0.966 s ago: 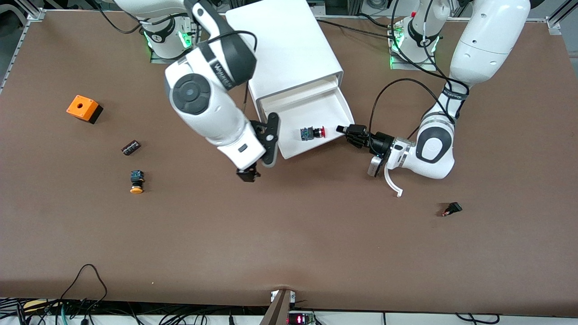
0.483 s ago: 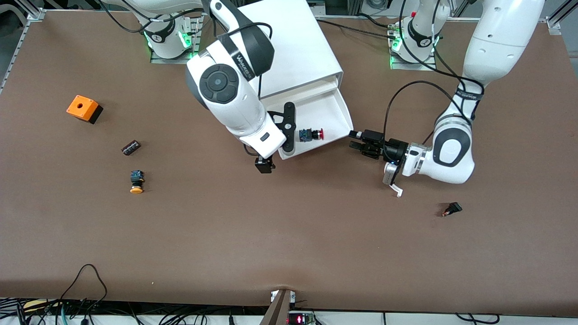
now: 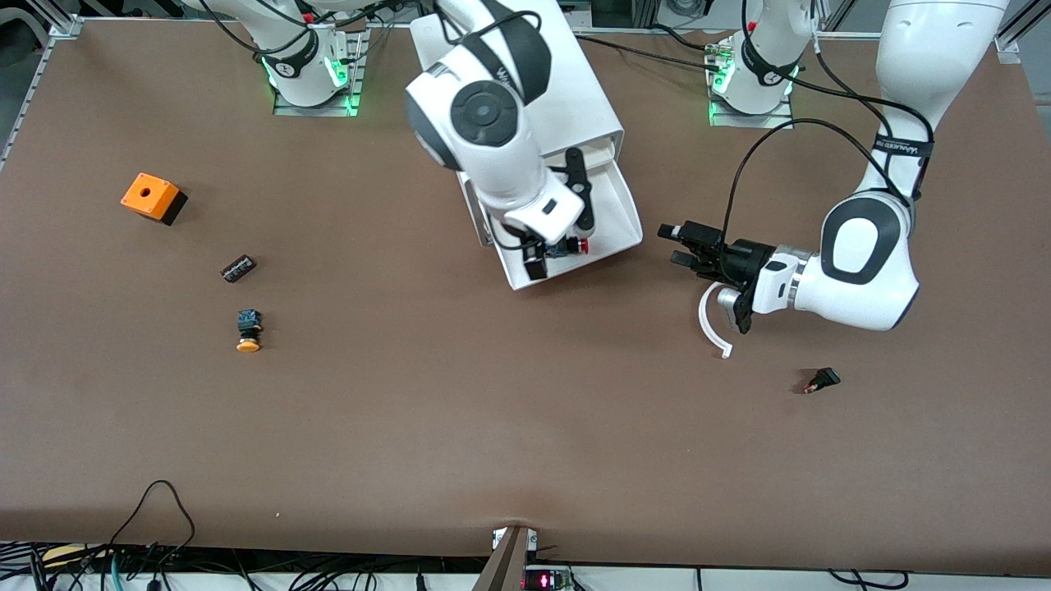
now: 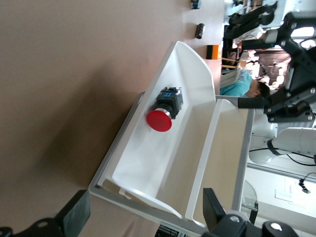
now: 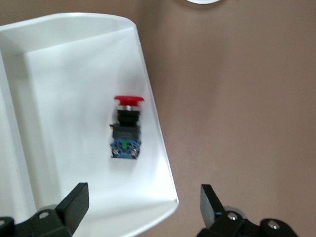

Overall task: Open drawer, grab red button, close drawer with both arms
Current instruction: 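Grasp the red button with the right gripper while the left gripper withdraws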

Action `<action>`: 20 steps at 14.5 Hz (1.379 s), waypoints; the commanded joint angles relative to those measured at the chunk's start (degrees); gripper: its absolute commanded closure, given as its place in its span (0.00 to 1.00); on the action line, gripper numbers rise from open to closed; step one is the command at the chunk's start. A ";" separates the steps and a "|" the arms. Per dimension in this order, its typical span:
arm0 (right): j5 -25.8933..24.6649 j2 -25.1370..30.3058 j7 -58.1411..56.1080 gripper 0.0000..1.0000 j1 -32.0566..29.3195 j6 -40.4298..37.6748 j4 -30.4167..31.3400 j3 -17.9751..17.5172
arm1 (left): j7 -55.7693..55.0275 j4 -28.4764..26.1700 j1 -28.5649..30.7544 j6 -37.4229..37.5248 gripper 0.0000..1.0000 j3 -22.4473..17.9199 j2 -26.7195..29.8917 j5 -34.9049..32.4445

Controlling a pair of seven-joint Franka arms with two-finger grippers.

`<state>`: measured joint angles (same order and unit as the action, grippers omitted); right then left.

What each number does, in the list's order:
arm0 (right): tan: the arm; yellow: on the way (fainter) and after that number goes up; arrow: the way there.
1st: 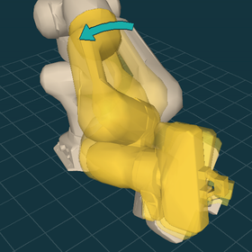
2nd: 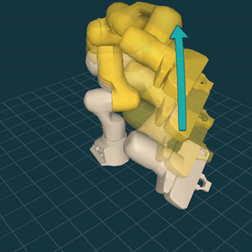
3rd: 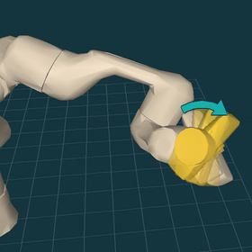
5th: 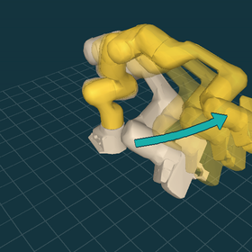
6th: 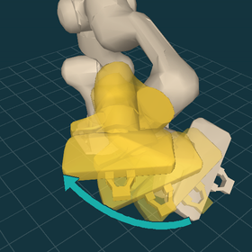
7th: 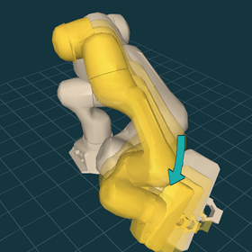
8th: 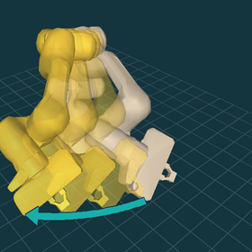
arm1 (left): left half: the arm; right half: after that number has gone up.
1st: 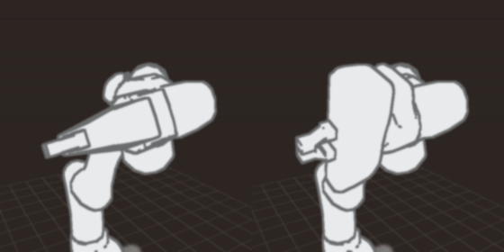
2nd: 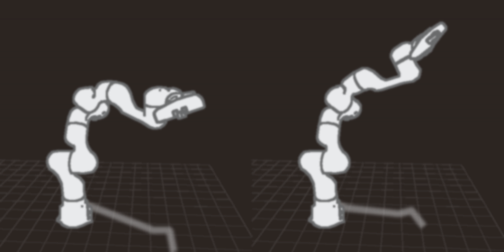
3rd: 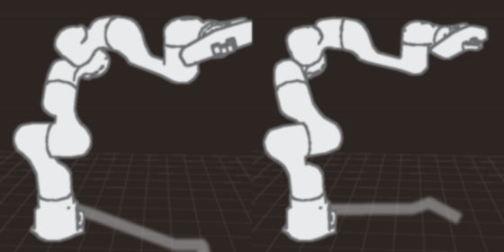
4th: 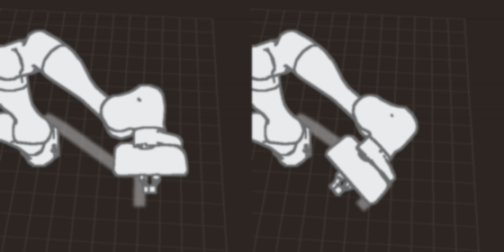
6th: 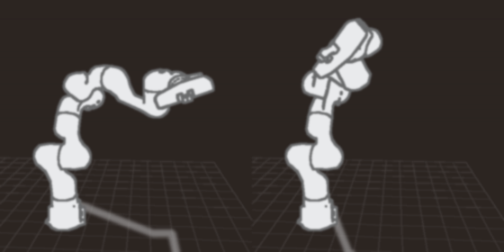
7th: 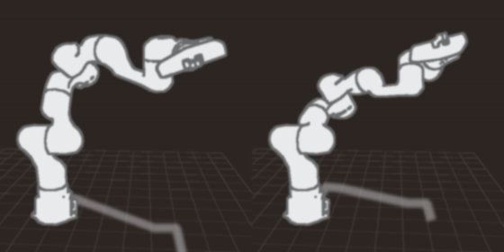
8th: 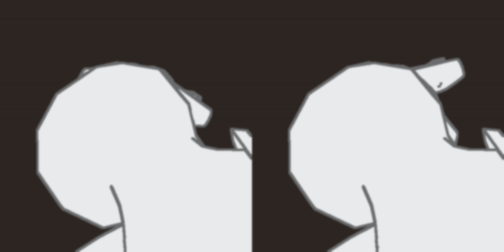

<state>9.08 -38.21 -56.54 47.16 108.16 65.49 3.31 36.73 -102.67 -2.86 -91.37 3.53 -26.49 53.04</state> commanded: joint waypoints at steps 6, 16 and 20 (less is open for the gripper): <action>-1.52 -4.76 6.00 0.00 4.96 0.03 -1.68 1.97 | -14.73 4.06 -0.83 -5.12 0.00 0.43 1.17 -15.49; -1.35 -6.44 6.09 0.00 4.35 1.79 -0.71 1.96 | -32.38 4.24 -3.29 -12.50 0.00 1.13 2.58 -30.78; -1.26 -7.31 6.18 0.01 4.43 3.37 -0.71 1.96 | -41.46 4.24 -4.09 -12.78 0.00 1.13 2.84 -32.03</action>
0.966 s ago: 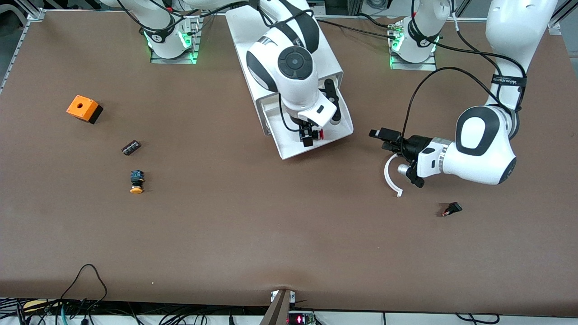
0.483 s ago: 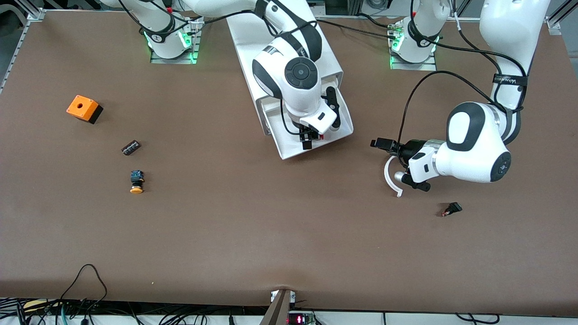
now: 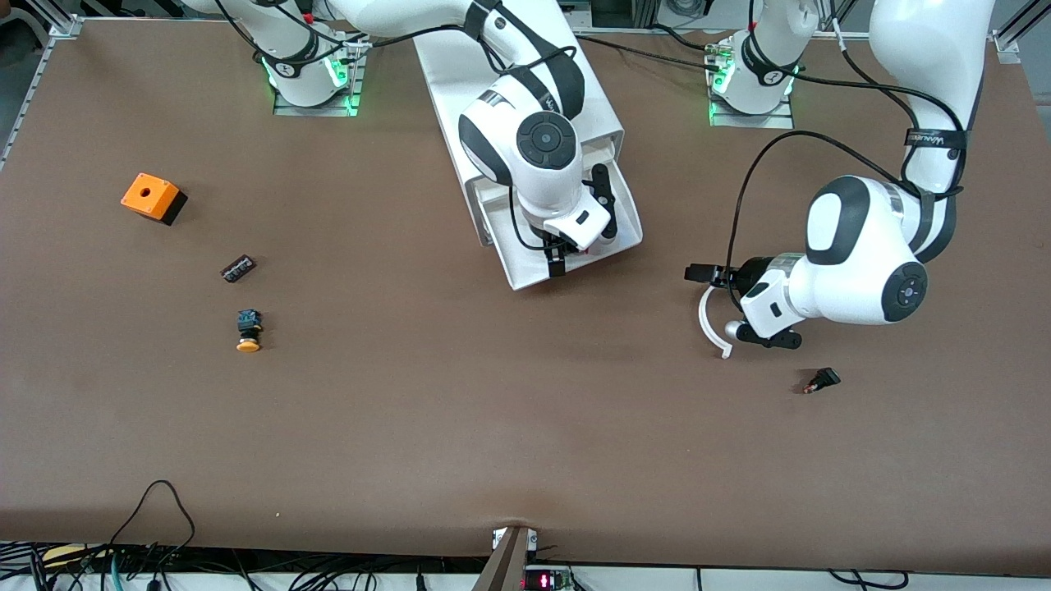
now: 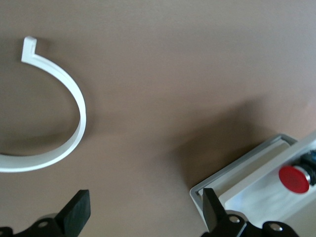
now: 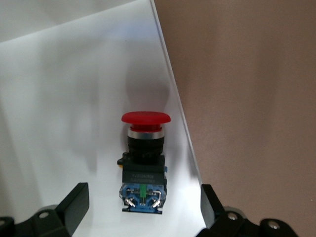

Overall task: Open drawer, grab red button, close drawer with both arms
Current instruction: 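Grasp the red button with the right gripper while the left gripper withdraws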

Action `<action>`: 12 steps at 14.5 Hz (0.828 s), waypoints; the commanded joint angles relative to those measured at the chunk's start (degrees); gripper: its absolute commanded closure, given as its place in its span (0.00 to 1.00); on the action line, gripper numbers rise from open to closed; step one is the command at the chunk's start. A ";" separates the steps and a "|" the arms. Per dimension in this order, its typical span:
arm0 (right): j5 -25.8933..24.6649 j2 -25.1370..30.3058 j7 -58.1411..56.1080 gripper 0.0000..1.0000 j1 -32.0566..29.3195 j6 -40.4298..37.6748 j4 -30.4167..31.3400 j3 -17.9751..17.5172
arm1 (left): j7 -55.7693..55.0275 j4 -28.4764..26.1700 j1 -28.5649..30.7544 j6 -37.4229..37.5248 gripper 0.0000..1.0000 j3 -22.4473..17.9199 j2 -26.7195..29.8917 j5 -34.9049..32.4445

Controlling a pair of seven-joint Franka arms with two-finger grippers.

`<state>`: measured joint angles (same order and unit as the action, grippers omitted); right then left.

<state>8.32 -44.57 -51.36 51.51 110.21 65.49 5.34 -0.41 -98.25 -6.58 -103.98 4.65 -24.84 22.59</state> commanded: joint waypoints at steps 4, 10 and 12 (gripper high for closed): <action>-0.50 -1.66 0.91 0.08 0.35 2.46 -0.71 -0.06 | -12.65 -0.19 -1.51 -0.52 0.00 0.01 1.82 -10.34; -0.67 -1.57 -1.36 0.39 0.26 2.46 -0.89 0.02 | -21.82 -0.10 -1.95 -0.87 0.00 0.89 3.31 -12.31; -0.67 -1.57 -3.56 0.48 0.17 2.46 -0.89 0.02 | -21.91 -0.10 -1.95 -0.87 0.00 0.89 3.31 -12.31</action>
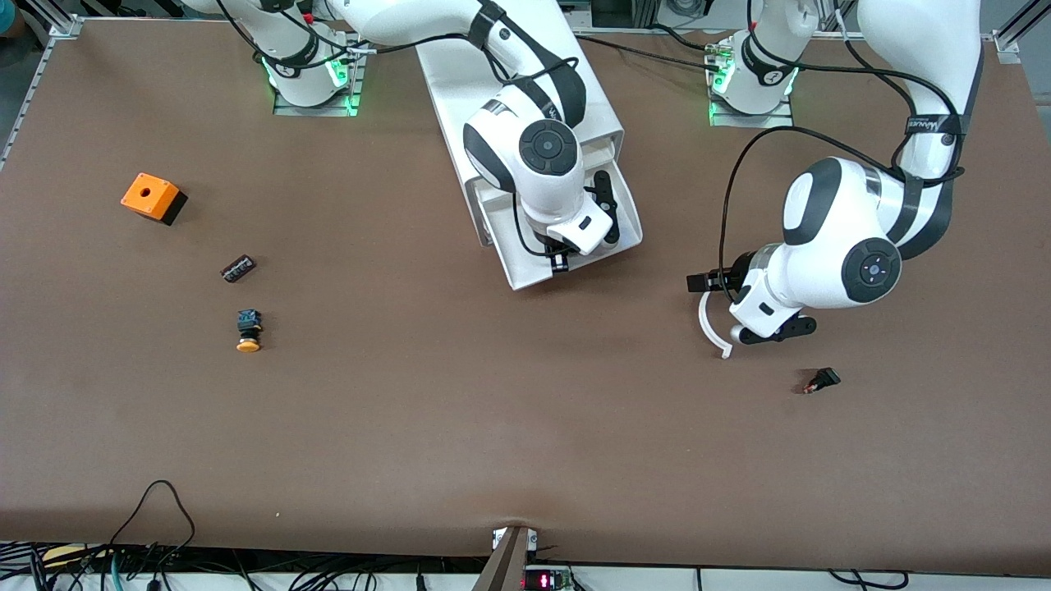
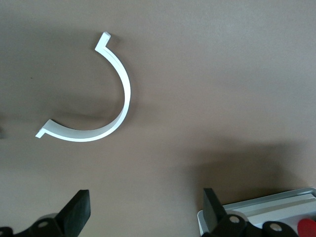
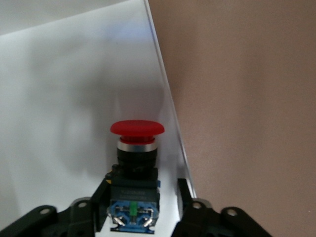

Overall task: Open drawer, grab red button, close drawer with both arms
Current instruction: 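Lift the red button out of the drawer with the right gripper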

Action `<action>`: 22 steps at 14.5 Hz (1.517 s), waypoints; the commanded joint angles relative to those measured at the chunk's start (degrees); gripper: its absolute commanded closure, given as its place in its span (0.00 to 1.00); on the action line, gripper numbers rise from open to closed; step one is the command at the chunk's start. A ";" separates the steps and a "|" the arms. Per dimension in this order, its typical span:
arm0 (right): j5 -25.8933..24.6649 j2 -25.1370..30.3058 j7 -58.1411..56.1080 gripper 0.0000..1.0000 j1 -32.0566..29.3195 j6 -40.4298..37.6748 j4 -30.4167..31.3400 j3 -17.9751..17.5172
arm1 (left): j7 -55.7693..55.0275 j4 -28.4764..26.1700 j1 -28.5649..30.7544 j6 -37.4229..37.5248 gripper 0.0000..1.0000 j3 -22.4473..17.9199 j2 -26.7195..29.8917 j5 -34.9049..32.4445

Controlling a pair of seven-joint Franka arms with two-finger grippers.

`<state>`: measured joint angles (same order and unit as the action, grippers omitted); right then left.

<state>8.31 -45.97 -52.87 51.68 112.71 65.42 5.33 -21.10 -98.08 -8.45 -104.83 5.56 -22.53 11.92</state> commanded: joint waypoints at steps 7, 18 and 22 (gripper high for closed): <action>-0.75 0.35 -2.15 0.63 0.00 -0.47 -1.26 0.47 | -3.77 -0.18 -0.08 0.07 0.00 0.15 1.70 -1.63; -0.32 6.76 -0.66 0.70 -1.57 -0.65 -1.26 3.62 | -6.14 -0.27 -1.04 -0.81 0.00 0.33 2.23 -1.63; -0.84 6.77 -0.31 0.70 -5.97 0.32 -1.17 4.77 | -9.29 -0.53 -3.06 -4.49 0.00 0.24 1.44 -1.72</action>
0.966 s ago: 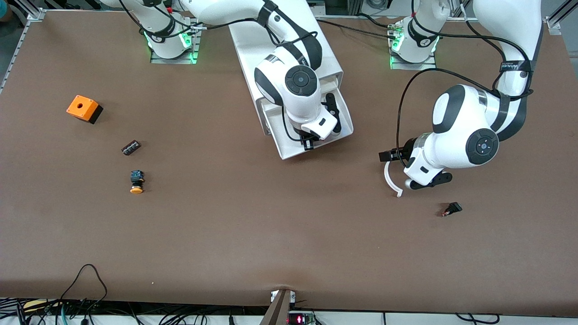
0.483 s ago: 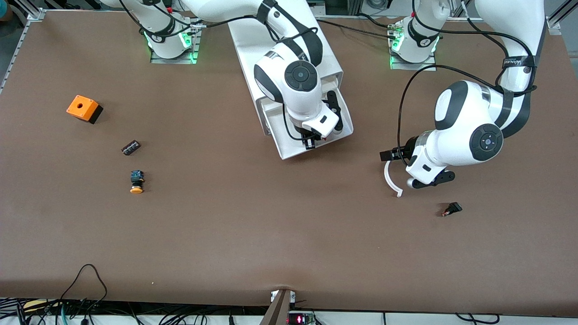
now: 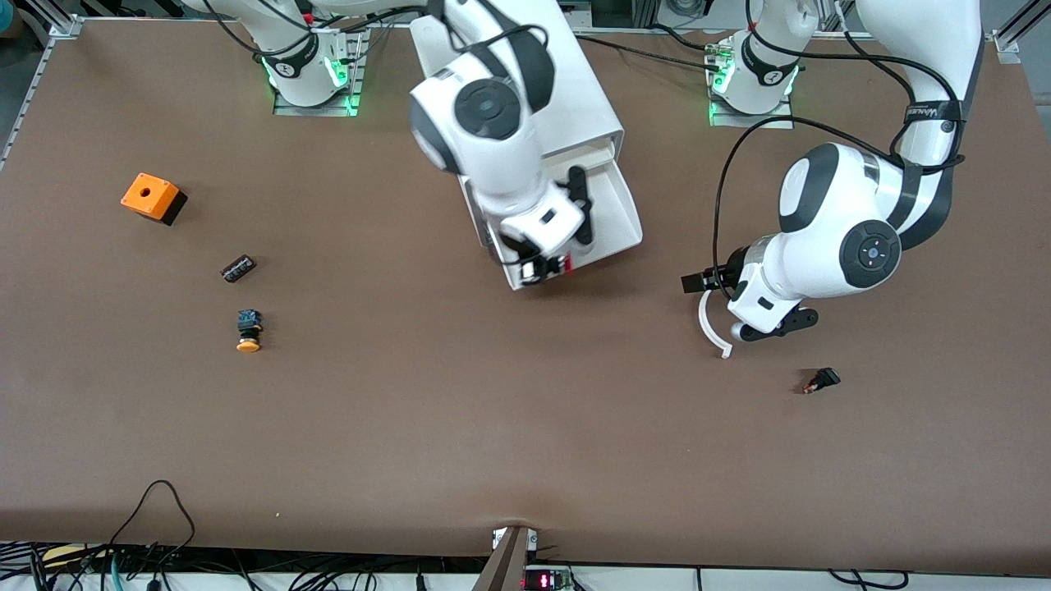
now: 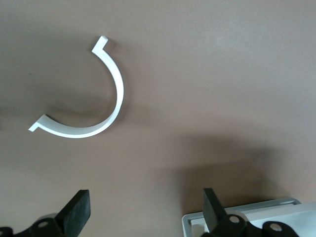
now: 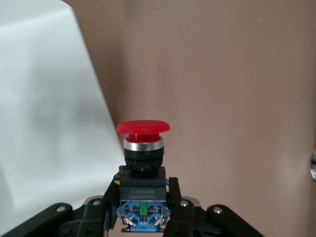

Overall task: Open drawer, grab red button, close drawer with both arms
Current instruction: 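Lift the red button out of the drawer with the right gripper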

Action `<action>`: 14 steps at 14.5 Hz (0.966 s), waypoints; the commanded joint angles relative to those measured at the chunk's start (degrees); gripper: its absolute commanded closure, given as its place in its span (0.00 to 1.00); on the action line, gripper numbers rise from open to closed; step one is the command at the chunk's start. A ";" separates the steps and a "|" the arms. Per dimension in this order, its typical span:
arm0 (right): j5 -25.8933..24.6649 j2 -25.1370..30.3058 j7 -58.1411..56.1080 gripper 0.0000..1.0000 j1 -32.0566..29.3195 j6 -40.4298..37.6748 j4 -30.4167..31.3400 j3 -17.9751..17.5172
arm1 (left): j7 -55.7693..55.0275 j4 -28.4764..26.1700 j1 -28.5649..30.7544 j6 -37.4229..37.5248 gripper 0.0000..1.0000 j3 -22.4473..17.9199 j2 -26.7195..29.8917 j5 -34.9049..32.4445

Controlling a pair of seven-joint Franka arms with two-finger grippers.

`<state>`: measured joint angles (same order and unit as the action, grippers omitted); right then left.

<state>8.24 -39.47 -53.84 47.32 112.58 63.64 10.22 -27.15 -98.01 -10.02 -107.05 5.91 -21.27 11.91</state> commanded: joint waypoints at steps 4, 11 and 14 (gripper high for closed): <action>-0.60 0.19 2.15 0.70 -4.33 2.29 2.19 4.28 | -12.38 -0.60 -6.66 -8.52 0.00 -0.20 -2.27 -6.61; -0.86 -0.78 24.28 0.70 -10.31 5.18 5.52 6.12 | -17.32 -0.78 -13.96 -16.62 0.00 -0.20 -5.97 -8.22; -0.68 -0.87 33.85 0.74 -11.63 5.19 8.77 7.71 | -17.41 -1.65 -14.85 -15.83 0.00 1.72 -5.71 -7.87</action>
<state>8.23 -40.94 -26.69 36.38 116.69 69.66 17.54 -43.72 -99.00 -24.34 -123.15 6.39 -27.64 4.50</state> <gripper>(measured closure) 0.577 0.000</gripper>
